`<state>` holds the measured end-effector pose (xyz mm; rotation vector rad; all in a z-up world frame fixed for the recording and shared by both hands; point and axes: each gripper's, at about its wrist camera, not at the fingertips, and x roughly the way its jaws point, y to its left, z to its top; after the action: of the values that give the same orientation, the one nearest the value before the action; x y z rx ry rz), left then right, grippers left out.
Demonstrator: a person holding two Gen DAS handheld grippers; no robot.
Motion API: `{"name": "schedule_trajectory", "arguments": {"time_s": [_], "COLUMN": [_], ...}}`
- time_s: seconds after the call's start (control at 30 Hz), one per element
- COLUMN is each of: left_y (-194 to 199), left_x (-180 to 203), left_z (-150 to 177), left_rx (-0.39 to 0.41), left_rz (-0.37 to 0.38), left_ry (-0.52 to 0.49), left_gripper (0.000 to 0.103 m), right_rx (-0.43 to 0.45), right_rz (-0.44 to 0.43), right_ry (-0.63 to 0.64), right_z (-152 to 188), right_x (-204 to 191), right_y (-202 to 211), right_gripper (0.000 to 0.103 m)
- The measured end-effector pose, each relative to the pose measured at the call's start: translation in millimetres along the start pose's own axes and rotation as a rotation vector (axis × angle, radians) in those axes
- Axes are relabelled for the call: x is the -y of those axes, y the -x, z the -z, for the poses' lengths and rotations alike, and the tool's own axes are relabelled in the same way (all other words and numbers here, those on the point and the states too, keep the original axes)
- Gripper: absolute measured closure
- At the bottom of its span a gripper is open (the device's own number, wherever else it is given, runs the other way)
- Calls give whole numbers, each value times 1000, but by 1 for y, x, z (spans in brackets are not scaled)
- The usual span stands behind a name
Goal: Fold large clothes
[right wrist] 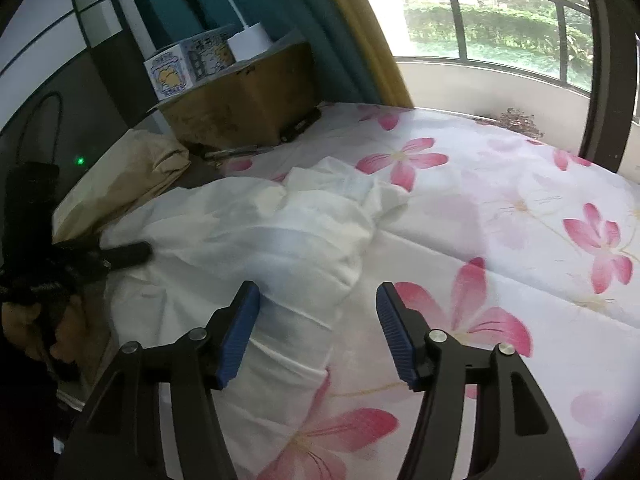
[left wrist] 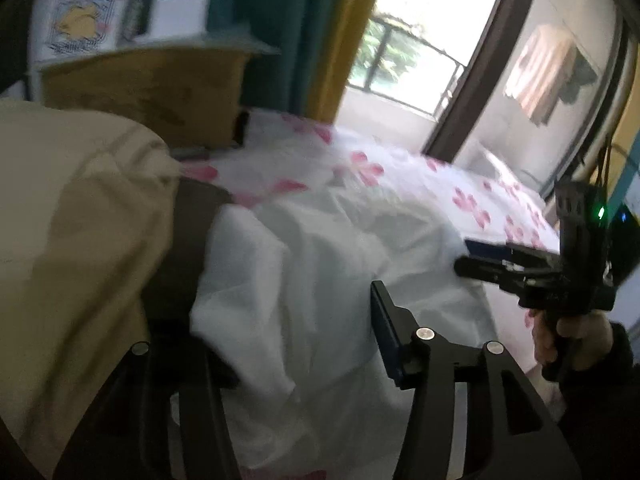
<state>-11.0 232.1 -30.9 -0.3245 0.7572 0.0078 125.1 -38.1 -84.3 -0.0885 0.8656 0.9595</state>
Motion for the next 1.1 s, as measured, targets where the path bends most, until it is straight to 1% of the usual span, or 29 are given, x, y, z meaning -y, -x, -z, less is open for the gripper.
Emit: {"name": "schedule_trajectory", "arguments": {"time_s": [0.13,0.2,0.3,0.33,0.4,0.47,0.57,0.63,0.77,0.83,1.0,1.1], "left_y": [16,17,7,3,2,8,22,28,31,34,48,47], "left_x": [4,8,10,9,7,6,11,17,30,36,37,36], "left_z": [-12,-17,-21,-22,-26,-29,-35,-38,-41,-43,-52,-56], "left_rx": [68,81,59,43,39,62,119,142,148,165,243,226], "left_rz": [-19,-46,-90,-120,-152,-138,-142,-141,-125,-122,-166,-163], "left_ry": [8,-4,-21,-19,-13,-2,-18,-32,-61,-77,-73,-84], "left_gripper": [48,48,48,48,48,48,48,48,48,48,47,45], "right_rx": [22,15,-19,-28,-36,-33,-30,-27,-29,-30,-24,-24], "right_rz": [20,29,32,34,38,42,39,38,35,37,50,49], "right_ry": [-12,-11,-8,-9,-16,-21,-26,-29,-43,-45,-39,-40], "right_z": [-1,-1,6,8,11,13,12,11,11,10,10,10], "right_x": [9,10,15,16,18,20,21,22,24,24,24,23], "right_y": [11,9,2,-2,-7,-8,-8,-7,-5,-4,2,3], "right_gripper": [41,40,36,34,31,28,27,27,27,27,27,27]}}
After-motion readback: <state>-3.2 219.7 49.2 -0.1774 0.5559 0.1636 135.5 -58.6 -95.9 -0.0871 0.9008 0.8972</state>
